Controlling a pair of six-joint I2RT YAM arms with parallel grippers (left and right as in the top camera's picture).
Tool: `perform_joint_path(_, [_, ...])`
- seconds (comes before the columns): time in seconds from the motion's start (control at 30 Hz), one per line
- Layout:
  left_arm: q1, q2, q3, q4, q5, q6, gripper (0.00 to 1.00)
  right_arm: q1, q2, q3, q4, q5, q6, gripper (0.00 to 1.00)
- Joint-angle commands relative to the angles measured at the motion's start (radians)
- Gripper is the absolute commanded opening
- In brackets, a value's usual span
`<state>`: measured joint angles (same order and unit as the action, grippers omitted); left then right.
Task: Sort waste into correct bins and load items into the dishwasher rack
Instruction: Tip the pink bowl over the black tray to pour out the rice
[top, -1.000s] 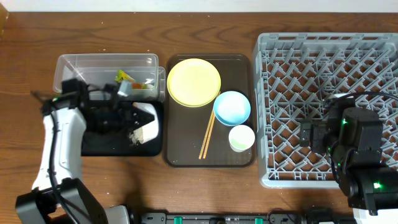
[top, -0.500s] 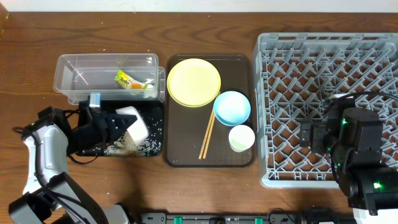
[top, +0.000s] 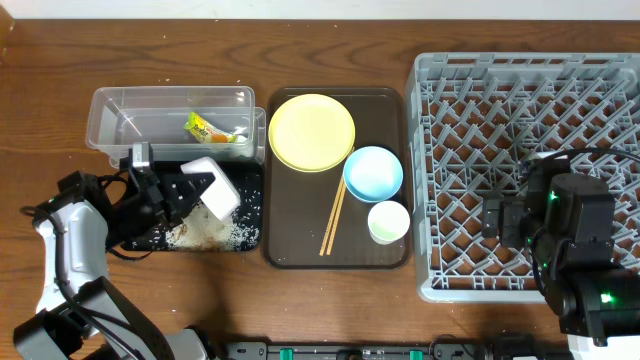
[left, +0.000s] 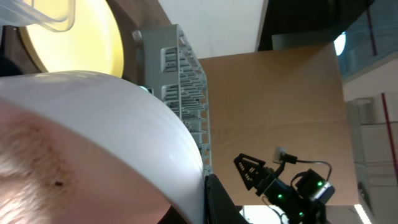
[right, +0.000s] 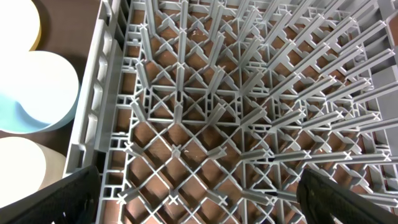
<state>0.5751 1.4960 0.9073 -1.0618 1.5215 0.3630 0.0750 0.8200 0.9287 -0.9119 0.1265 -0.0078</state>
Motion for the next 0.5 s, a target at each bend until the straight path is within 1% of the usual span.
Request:
perform_joint_path(0.0, [0.005,0.002,-0.006,0.004,0.051,-0.005,0.06,-0.008,-0.002,0.018,-0.006,-0.004,0.003,0.99])
perform_joint_path(0.1, [0.005,0.002,-0.006,0.005,0.051,-0.008,0.06,-0.008,-0.002,0.018,-0.008,-0.004,0.003,0.99])
perform_joint_path(0.17, [0.005,0.002,-0.006,0.005,0.051,-0.034,0.06,-0.008,-0.002,0.018,-0.012,-0.004,0.003,0.99])
perform_joint_path(0.23, [0.005,0.002,-0.006,0.005,0.051,-0.114,0.06,-0.008,-0.002,0.018,-0.013,-0.004,0.003,0.99])
perform_joint_path(0.33, [0.005,0.002,-0.006,0.005,0.051,-0.185,0.06,-0.008,-0.002,0.018,-0.013,-0.004,0.003,0.99])
perform_joint_path(0.47, [0.005,0.002,-0.006,0.018,0.051,-0.185,0.06,-0.008,-0.002,0.018,-0.013,-0.004,0.003,0.99])
